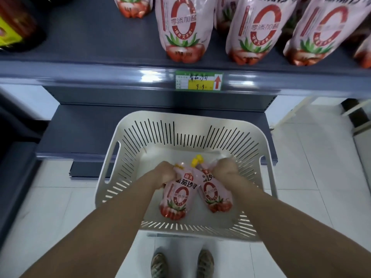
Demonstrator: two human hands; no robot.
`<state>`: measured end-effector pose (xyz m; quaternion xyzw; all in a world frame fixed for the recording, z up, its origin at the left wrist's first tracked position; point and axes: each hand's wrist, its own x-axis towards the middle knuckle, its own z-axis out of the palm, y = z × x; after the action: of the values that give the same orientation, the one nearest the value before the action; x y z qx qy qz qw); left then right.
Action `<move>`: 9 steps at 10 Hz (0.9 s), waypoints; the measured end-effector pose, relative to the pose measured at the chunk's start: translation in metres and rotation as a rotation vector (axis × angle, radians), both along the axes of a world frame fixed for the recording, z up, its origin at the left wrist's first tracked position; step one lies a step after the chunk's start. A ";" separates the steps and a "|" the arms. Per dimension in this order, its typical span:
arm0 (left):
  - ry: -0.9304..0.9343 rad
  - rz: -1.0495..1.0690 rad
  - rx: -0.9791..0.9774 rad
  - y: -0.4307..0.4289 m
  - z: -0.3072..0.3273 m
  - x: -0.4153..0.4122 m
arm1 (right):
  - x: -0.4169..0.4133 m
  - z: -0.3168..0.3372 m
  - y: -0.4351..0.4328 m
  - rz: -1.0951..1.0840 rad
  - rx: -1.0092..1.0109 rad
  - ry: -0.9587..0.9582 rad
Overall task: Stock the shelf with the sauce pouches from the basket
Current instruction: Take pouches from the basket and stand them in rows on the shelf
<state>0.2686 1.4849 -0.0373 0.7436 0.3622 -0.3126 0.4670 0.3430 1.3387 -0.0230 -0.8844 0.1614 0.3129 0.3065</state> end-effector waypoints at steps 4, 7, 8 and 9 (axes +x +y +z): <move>-0.434 0.245 0.211 0.024 0.195 -0.031 | -0.016 0.161 0.013 0.193 0.419 -0.399; -0.797 0.610 0.233 0.032 0.326 -0.061 | -0.016 0.309 0.038 0.353 0.683 -0.643; -0.922 0.722 0.213 0.039 0.350 -0.067 | -0.010 0.341 0.054 0.319 0.795 -0.648; -1.002 0.787 0.200 0.049 0.365 -0.068 | -0.001 0.364 0.075 0.259 0.864 -0.655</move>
<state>0.2008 1.5341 0.3276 0.6511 0.3731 0.3026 0.5876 0.3421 1.4141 0.3409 -0.7419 -0.1952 0.0945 0.6345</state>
